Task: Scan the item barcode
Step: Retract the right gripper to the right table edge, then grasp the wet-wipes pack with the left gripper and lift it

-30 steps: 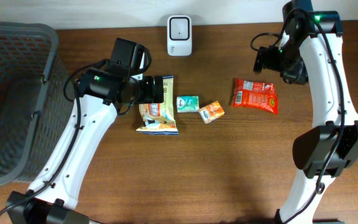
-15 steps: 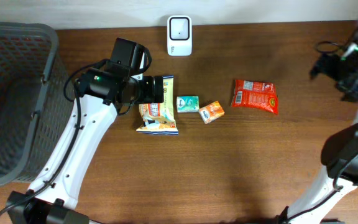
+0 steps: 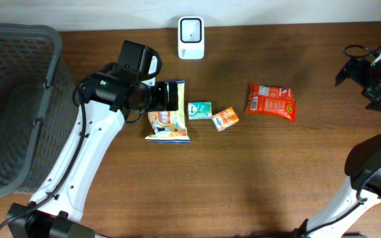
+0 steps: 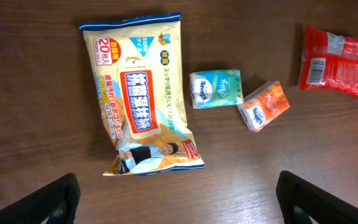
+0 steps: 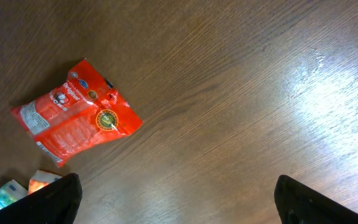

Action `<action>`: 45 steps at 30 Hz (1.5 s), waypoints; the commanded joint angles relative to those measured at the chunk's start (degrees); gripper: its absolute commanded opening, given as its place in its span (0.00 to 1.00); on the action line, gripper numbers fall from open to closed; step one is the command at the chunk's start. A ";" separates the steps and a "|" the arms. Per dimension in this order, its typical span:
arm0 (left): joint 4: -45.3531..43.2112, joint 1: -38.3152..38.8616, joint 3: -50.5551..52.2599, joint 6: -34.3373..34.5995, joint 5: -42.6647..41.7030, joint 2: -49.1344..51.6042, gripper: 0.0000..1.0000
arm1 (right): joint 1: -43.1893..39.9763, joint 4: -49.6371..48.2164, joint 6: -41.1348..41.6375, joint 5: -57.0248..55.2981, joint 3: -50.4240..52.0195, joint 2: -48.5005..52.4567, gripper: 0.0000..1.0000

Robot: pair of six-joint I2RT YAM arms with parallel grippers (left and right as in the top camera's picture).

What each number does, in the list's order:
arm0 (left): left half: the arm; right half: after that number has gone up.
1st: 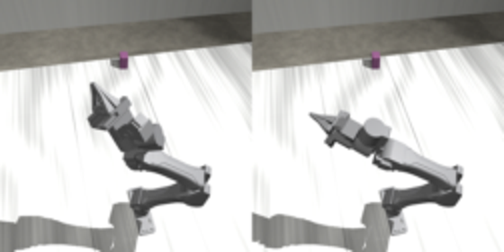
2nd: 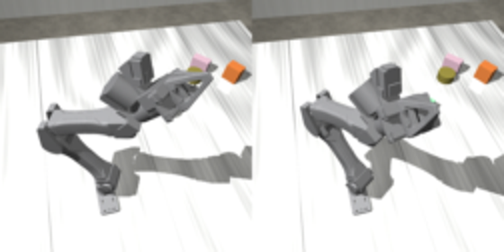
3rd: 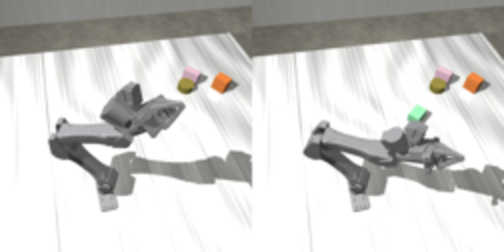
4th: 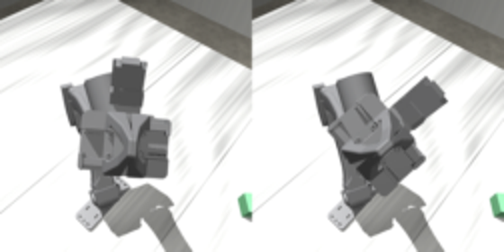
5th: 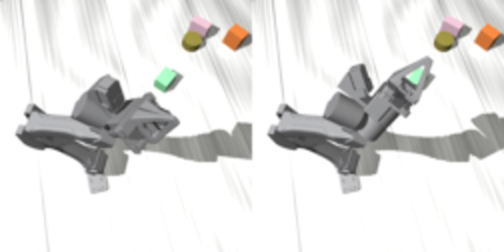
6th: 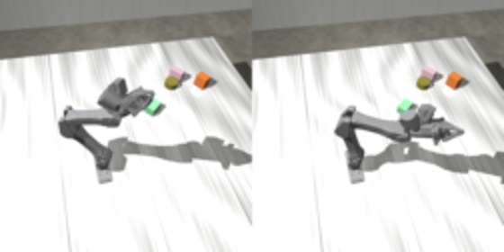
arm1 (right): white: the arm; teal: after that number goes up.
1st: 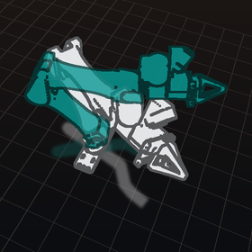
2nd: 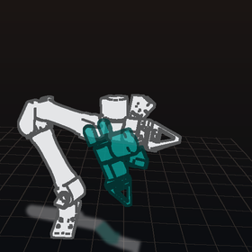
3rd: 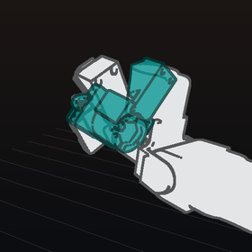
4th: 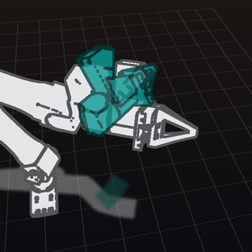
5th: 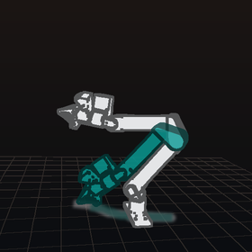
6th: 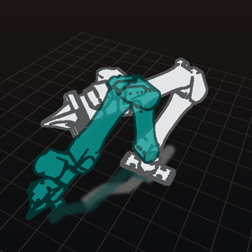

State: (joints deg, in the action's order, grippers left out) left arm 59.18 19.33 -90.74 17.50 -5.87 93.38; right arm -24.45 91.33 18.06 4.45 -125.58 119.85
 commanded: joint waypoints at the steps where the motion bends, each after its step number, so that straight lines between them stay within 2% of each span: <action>1: 0.13 0.02 0.11 -0.90 -1.25 0.04 0.99 | 0.04 0.15 0.44 0.46 -0.07 -0.24 0.99; 3: -0.09 0.02 0.11 -2.64 -1.22 0.04 0.99 | 0.04 0.15 0.44 0.46 -0.07 -0.24 0.98; 5: -0.83 0.02 0.11 -8.61 -1.20 0.04 0.99 | 0.04 0.17 0.44 0.46 -0.07 -0.24 0.98; 10: -1.49 0.00 -0.90 -10.40 1.38 0.02 0.99 | 0.04 0.17 0.44 0.46 -0.07 -0.24 0.99; 14: -2.10 0.00 -1.36 -16.04 3.19 0.02 0.99 | 0.04 0.15 0.44 0.46 -0.07 -0.24 0.98; 16: -2.73 0.00 -1.36 -14.82 8.61 0.02 0.99 | 0.04 0.17 0.44 0.46 -0.04 -0.24 0.98; 20: -3.58 0.00 -1.36 -9.68 12.00 0.02 0.99 | 0.04 0.17 0.44 0.46 -0.07 -0.24 0.98; 22: -3.45 0.00 -1.36 -4.79 14.71 0.04 0.99 | 0.04 0.15 0.44 0.46 -0.04 -0.24 0.98; 25: -3.39 0.02 -1.36 -4.00 14.73 0.04 0.99 | 0.04 0.15 0.44 0.46 -0.07 -0.24 0.98; 28: -2.84 0.02 -1.33 -4.76 11.50 0.04 1.00 | 0.04 0.17 0.44 0.46 -0.07 -0.24 0.98; 32: -2.69 0.07 -1.25 -15.28 0.63 0.26 0.99 | 0.04 0.17 0.44 0.46 -0.07 -0.24 0.98; 36: -2.54 0.07 -1.25 -15.87 -0.07 0.46 0.99 | 0.04 0.17 0.44 0.46 -0.07 -0.24 0.99; 39: -1.29 0.57 -1.25 -23.58 -6.32 0.46 0.99 | 0.04 0.17 0.44 0.46 -0.07 -0.24 0.98; 45: -1.29 1.95 -1.22 -23.61 -6.36 0.61 0.99 | 0.04 0.17 0.44 0.46 -0.07 -0.24 0.99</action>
State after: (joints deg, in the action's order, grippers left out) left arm 57.87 20.97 -90.76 -3.99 -10.39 93.38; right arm -24.45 91.33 18.02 4.56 -125.58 119.85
